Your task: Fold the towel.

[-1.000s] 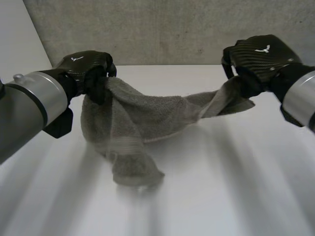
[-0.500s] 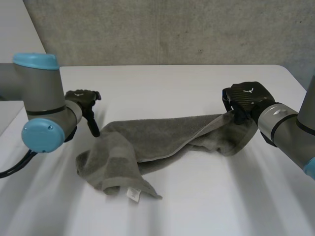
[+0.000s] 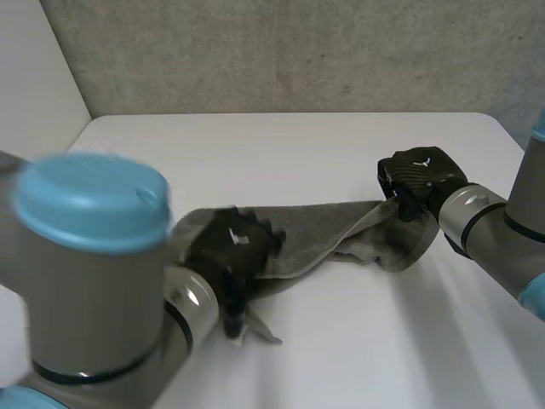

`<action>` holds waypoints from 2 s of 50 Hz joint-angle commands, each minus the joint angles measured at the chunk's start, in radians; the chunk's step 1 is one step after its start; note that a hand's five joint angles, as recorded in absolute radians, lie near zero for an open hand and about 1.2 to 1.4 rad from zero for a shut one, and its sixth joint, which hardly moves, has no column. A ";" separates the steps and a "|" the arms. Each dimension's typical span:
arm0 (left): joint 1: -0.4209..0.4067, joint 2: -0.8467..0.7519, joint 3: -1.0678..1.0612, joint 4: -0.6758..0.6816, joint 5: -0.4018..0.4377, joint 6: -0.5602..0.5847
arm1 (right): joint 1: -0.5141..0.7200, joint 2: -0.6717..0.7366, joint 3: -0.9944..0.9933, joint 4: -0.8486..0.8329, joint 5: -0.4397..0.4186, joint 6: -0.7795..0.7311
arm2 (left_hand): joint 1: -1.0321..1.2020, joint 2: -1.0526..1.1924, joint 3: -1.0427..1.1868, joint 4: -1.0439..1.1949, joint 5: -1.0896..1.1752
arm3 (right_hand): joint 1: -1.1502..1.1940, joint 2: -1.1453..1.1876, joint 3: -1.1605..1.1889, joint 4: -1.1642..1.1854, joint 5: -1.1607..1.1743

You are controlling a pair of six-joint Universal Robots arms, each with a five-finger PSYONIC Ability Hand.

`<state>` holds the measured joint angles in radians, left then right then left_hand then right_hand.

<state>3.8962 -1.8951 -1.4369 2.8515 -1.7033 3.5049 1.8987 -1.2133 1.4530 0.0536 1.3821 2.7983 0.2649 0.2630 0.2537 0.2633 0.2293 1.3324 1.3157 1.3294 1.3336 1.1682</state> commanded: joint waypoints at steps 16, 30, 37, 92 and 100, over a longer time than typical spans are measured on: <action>-0.034 -0.176 0.001 0.261 -0.096 0.186 | 0.006 -0.002 0.010 -0.005 0.011 -0.010 | 1.131 1.133 1.143 1.133 0.992 | 0.064 0.081 0.067 0.063 0.054; 0.230 0.182 -0.005 0.416 -0.200 -0.215 | -0.017 -0.075 -0.063 0.132 0.017 -0.160 | 1.131 1.133 1.143 1.133 0.992 | 0.064 0.081 0.067 0.063 0.054; 0.370 0.176 -0.075 0.350 -0.124 -0.371 | -0.032 -0.089 -0.071 0.311 0.015 -0.325 | 1.131 1.133 1.143 1.133 0.992 | 0.064 0.081 0.067 0.063 0.054; 0.585 -0.131 -0.330 0.942 0.441 -0.485 | -0.013 -0.008 0.202 -0.324 -0.140 -0.194 | 0.988 0.990 0.999 0.989 0.849 | 0.064 0.081 0.067 0.063 0.054; 0.644 -0.068 -0.467 0.942 0.547 -0.139 | -0.066 -0.011 0.259 -0.319 -0.141 -0.214 | 0.806 0.808 0.817 0.807 0.667 | 0.064 0.081 0.067 0.063 0.054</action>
<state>4.5104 -2.0087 -1.8434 3.7998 -1.2044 3.1832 1.8612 -1.2225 1.6863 -0.2658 1.2409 2.5950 1.2654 1.2647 1.2697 1.2609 1.2681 1.3372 1.3285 1.3372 1.3338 1.1683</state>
